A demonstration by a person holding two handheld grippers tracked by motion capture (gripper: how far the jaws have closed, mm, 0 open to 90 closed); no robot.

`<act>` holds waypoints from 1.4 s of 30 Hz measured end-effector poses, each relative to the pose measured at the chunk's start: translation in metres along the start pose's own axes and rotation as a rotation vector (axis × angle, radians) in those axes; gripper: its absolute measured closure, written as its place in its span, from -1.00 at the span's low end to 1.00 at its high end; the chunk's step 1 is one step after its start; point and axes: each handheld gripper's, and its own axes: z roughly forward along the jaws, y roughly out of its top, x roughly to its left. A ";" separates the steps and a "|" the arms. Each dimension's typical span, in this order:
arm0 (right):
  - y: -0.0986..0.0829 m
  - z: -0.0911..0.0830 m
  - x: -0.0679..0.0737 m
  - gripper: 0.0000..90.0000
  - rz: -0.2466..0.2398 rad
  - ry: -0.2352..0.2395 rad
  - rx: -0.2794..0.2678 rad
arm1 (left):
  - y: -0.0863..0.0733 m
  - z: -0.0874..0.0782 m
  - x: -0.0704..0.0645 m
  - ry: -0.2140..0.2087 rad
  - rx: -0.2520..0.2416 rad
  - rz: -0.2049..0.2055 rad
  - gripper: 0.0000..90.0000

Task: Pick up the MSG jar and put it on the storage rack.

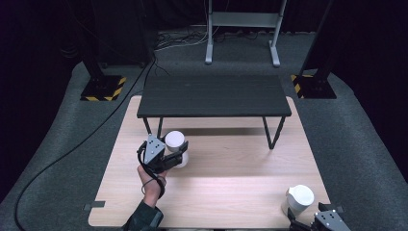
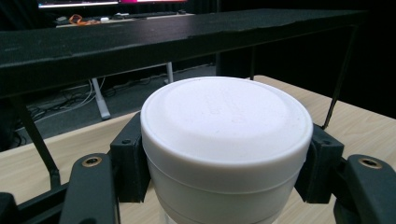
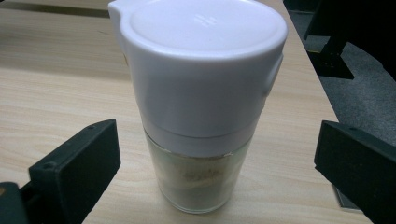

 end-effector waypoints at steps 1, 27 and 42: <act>0.000 0.000 0.000 -1.00 0.000 0.000 0.000 | 0.001 0.000 0.000 -0.001 0.000 0.001 -0.25; 0.001 0.000 -0.001 -1.00 0.001 0.003 0.006 | 0.030 0.016 0.009 -0.032 0.012 0.005 -0.25; 0.001 0.000 -0.001 -1.00 -0.001 0.005 0.011 | 0.047 0.026 0.013 -0.037 0.015 0.019 -0.25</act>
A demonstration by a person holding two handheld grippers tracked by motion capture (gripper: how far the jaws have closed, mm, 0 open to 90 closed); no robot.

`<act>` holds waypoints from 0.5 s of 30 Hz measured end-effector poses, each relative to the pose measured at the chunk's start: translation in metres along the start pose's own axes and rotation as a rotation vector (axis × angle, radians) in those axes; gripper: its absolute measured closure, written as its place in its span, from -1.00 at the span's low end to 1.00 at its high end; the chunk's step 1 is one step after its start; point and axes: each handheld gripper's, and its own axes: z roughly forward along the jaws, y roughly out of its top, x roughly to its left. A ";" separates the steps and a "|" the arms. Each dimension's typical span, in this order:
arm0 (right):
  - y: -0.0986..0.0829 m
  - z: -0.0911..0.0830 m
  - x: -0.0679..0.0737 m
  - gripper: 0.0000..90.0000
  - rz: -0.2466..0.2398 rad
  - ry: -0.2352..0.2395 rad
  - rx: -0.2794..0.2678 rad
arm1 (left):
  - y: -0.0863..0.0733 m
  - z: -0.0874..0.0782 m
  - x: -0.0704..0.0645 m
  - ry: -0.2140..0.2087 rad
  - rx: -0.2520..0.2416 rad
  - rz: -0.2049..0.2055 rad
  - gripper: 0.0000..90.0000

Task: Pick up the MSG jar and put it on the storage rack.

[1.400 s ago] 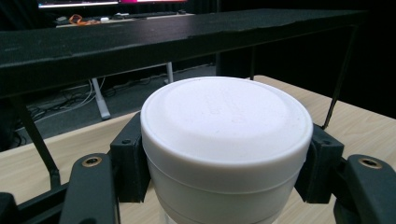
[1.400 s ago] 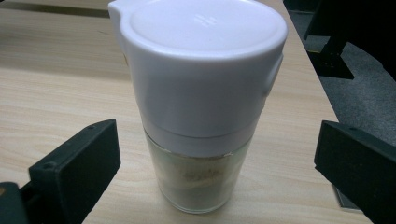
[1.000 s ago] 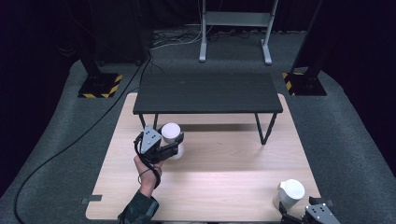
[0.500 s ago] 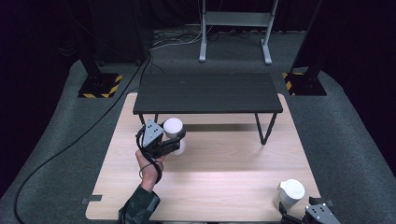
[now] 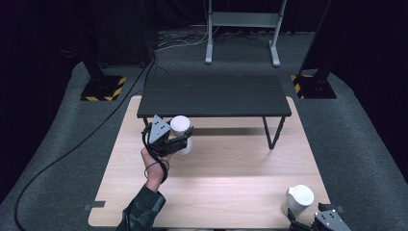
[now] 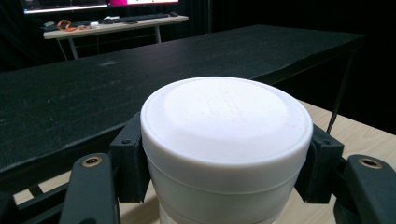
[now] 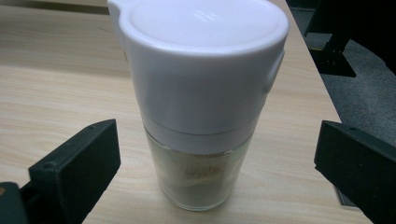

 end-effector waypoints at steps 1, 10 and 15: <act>0.000 0.000 0.000 -1.00 0.000 0.001 0.000 | 0.001 0.001 0.000 -0.001 -0.002 -0.003 -0.25; 0.000 0.000 0.000 -1.00 0.000 -0.002 0.002 | 0.010 0.003 0.004 -0.007 -0.005 -0.004 -0.25; 0.000 0.000 -0.001 -1.00 -0.001 -0.002 0.003 | 0.015 0.005 0.005 -0.009 -0.010 0.000 -0.25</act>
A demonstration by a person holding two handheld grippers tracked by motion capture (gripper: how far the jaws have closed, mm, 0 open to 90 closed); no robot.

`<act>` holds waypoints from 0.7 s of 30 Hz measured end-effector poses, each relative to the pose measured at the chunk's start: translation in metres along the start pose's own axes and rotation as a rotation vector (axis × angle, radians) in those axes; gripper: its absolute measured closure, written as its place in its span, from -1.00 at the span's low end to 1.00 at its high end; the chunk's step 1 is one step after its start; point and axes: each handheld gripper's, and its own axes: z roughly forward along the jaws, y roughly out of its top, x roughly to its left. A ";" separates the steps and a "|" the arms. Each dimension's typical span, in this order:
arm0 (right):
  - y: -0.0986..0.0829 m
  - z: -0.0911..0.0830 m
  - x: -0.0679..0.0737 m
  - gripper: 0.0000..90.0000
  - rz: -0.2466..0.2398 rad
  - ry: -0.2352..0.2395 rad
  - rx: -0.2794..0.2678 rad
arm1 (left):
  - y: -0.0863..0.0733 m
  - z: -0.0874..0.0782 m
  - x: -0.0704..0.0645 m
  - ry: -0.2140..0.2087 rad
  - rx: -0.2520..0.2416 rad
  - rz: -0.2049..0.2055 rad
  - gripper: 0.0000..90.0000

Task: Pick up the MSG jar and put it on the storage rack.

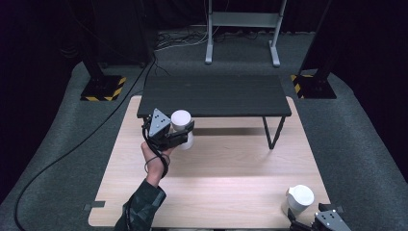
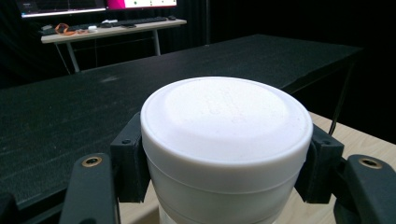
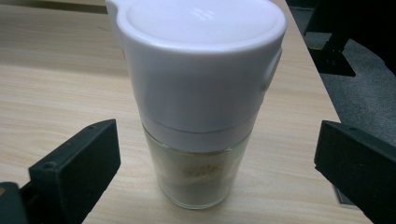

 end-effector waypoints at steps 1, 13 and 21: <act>0.000 0.000 0.000 -1.00 0.000 -0.001 0.000 | 0.001 0.000 0.000 -0.002 -0.001 0.001 -0.24; -0.001 -0.001 -0.001 -1.00 0.002 -0.002 -0.002 | 0.013 0.001 0.001 -0.007 -0.018 0.001 -0.25; 0.000 -0.001 -0.001 -1.00 0.002 0.001 0.002 | 0.021 0.000 0.004 -0.017 -0.028 -0.006 -0.25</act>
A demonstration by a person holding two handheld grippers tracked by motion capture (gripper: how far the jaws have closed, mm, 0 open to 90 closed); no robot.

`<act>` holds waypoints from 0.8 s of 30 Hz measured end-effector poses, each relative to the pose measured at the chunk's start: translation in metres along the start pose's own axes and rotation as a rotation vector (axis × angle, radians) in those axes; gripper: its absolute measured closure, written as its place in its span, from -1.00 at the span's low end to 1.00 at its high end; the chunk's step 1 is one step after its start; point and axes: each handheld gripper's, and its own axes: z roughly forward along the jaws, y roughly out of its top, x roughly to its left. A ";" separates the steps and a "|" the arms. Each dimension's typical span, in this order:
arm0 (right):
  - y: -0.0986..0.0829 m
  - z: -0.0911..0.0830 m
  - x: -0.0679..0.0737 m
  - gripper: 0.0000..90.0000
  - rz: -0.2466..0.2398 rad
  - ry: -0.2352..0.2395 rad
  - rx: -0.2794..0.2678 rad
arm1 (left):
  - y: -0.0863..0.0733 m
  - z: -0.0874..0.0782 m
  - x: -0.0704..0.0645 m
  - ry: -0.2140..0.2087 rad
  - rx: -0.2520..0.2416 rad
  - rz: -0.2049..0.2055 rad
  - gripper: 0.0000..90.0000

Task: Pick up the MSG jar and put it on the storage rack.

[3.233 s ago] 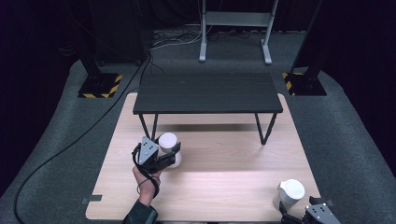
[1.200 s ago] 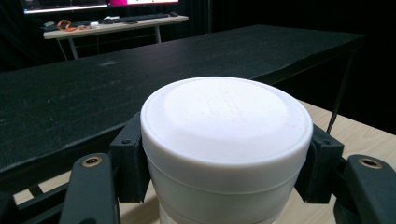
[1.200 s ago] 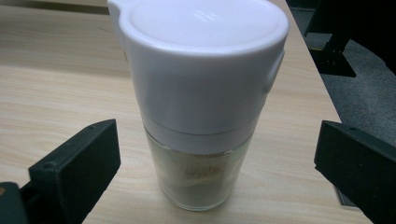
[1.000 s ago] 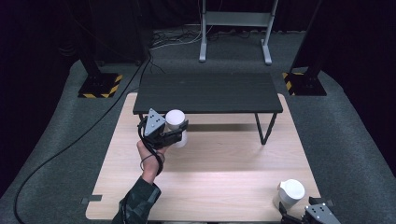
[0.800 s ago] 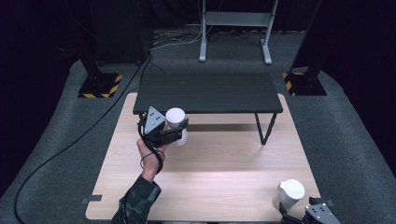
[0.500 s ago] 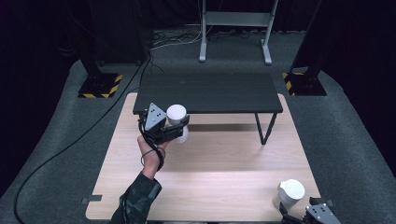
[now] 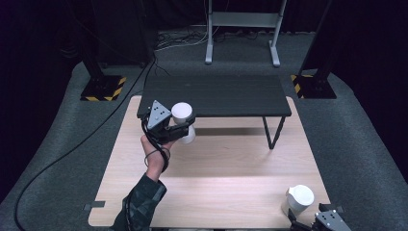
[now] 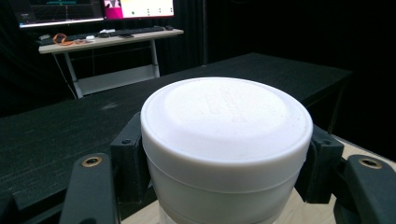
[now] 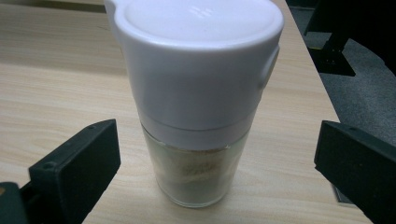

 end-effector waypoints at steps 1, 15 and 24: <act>0.000 0.000 0.000 -1.00 0.000 0.000 0.000 | 0.001 0.000 0.000 0.000 0.000 0.002 -0.24; 0.000 0.000 0.000 -1.00 0.000 0.000 0.000 | 0.017 0.000 0.000 -0.009 -0.009 0.016 -0.24; 0.000 0.000 0.000 -1.00 0.000 0.000 -0.001 | 0.025 -0.001 -0.001 -0.013 -0.017 0.023 -0.24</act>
